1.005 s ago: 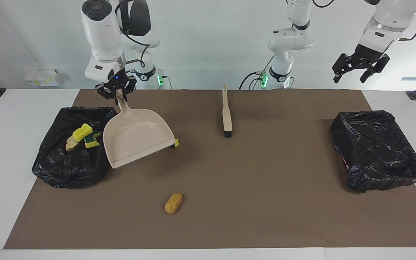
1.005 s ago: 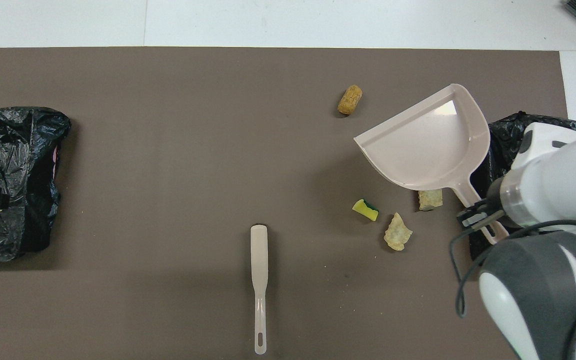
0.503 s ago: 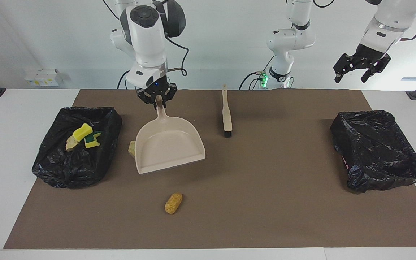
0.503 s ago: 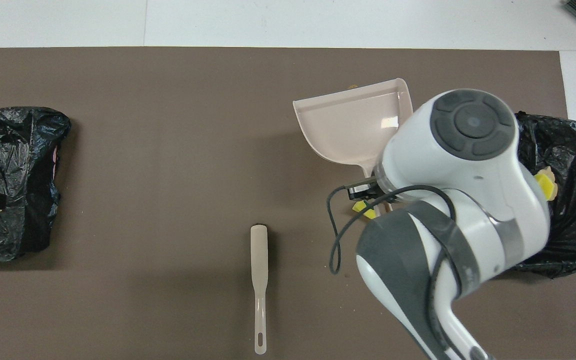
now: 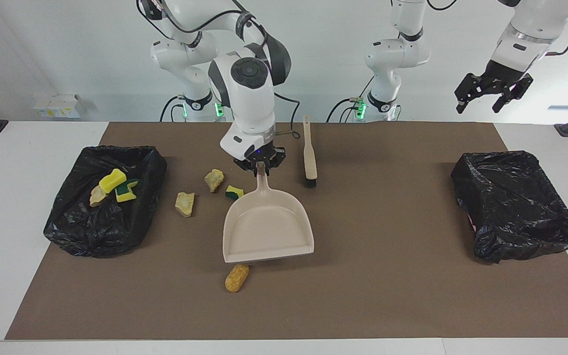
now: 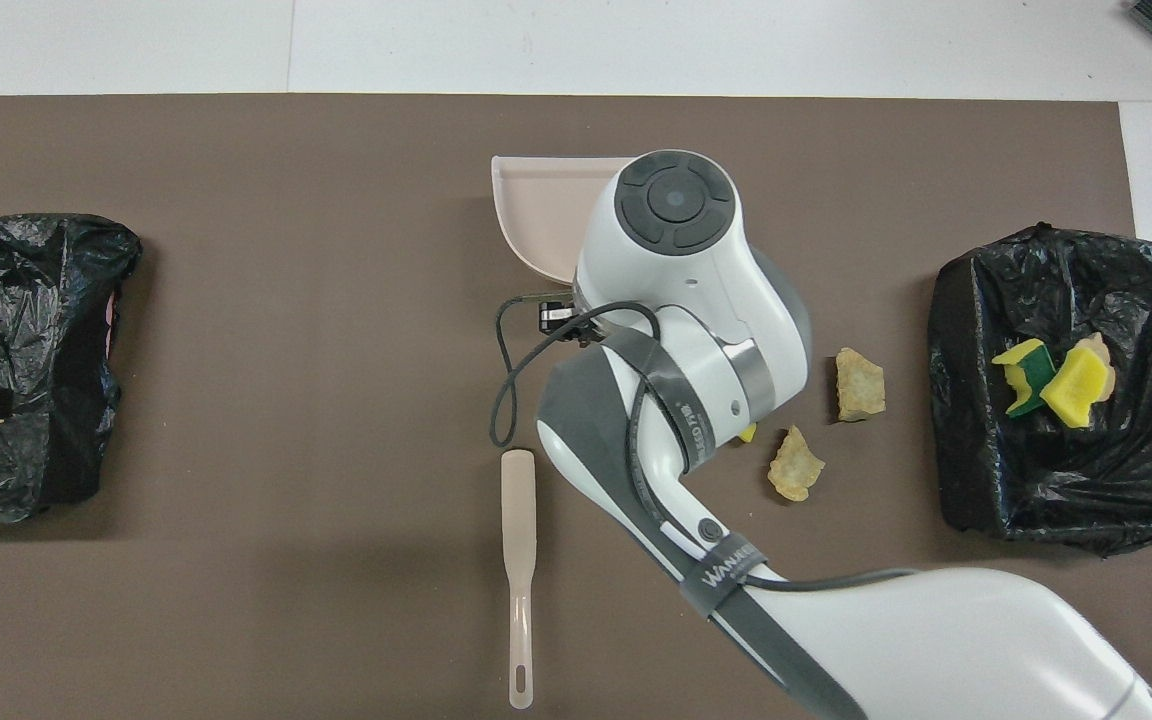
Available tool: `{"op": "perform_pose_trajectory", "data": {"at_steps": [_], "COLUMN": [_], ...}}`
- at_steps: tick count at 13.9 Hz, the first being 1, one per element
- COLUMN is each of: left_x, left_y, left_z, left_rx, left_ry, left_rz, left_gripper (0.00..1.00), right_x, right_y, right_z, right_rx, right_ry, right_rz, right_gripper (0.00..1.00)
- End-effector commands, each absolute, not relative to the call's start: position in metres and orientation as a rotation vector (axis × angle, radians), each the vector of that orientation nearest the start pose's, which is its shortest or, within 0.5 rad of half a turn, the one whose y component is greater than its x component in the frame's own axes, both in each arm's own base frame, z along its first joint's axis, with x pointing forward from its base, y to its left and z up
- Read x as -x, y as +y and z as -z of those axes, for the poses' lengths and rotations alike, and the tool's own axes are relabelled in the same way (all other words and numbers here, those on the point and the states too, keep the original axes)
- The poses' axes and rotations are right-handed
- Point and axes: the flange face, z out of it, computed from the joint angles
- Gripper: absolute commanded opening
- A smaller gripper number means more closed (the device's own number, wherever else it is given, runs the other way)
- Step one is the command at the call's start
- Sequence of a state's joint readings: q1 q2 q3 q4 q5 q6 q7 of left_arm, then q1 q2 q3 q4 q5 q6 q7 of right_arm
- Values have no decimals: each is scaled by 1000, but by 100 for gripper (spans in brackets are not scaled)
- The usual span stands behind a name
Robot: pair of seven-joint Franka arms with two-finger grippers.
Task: Sweep and dump trash in bin
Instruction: 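Carry the empty dustpan back to the table center with the right gripper, then lower the dustpan onto the table and release it with the right gripper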
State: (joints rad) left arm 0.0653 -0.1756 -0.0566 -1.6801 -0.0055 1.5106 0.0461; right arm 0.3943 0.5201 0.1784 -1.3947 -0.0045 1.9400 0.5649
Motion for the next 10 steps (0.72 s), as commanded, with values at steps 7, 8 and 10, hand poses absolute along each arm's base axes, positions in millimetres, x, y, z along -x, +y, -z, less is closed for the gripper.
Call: {"op": "perform_pose_trajectory", "data": {"at_steps": [7,8,10], "left_x": [-489,-489,-489], "left_y": [6,6,6], "left_z": [-665,-664,-665], "left_rx": [3129,3129,3129], "left_ry": [41,42,41], "left_rz": [-4,-6,-4], "left_gripper": [100,100,100], "right_x": [-604,-599,-595], "right_y": [403,402,409], "right_z": [-365,-366,-368], "right_rx": [3000,3009,3012], "right_ry": [120,97,73], "right_rz": [-61,-63,-56], "right_gripper": [38,99,100]}}
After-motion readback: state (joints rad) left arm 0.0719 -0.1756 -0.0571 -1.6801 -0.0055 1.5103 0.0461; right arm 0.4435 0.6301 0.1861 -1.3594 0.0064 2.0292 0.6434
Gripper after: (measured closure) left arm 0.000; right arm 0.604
